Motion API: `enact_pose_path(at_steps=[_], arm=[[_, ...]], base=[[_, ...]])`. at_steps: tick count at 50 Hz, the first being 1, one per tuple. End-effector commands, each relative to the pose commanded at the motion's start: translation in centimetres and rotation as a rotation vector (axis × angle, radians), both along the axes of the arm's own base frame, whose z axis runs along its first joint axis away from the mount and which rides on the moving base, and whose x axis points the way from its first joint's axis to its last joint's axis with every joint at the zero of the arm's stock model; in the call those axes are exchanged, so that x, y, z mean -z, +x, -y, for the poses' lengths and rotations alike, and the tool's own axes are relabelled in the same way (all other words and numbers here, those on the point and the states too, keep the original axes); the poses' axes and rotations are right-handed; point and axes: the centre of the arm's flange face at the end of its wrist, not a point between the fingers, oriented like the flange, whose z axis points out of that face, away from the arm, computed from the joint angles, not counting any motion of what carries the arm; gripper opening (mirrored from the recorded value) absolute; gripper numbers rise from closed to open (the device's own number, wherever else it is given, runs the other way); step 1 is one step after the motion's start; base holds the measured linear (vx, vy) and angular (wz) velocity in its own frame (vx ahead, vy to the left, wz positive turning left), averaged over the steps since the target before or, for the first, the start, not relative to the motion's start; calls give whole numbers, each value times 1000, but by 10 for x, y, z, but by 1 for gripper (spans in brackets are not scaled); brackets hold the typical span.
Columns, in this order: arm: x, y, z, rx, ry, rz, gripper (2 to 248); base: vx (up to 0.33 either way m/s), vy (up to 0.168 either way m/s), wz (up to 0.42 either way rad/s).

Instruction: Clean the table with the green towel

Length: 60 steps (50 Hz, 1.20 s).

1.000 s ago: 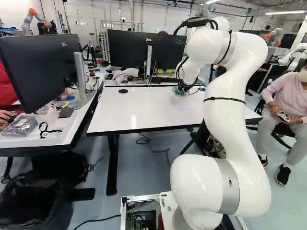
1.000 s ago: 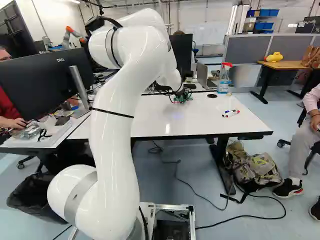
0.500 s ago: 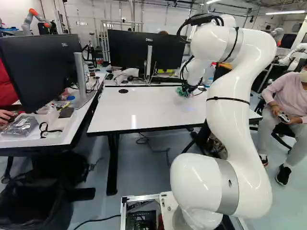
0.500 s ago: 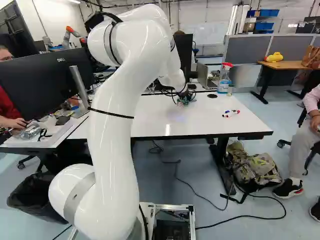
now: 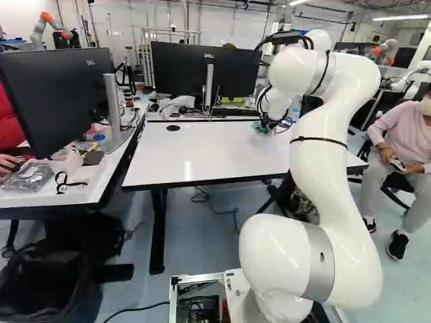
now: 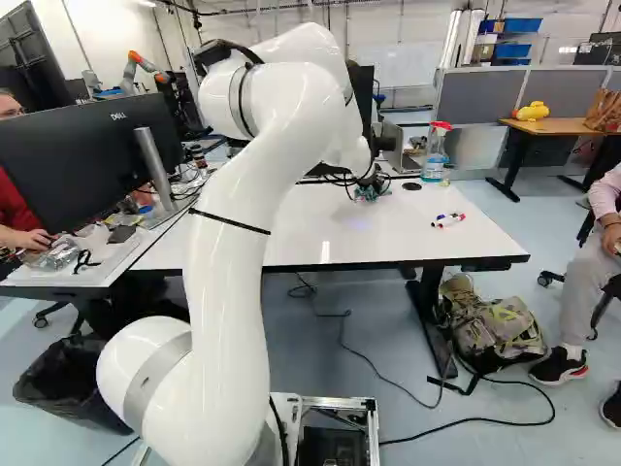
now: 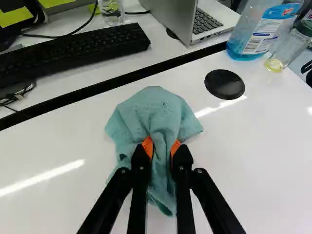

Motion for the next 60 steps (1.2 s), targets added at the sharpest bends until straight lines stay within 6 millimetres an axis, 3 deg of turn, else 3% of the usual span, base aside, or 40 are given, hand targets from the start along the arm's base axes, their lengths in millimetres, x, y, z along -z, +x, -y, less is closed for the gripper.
enact_pose_path(at_steps=[17,33,45,60], arm=[[5,29,-1,-15,-11,30,58],[8,52,-16,-44,-18,50,58],[6,49,-36,-66,-14,39,58],[2,31,-56,-85,-4,12,58]], base=[[0,0,0],[0,0,0],[0,0,0],[0,0,0]])
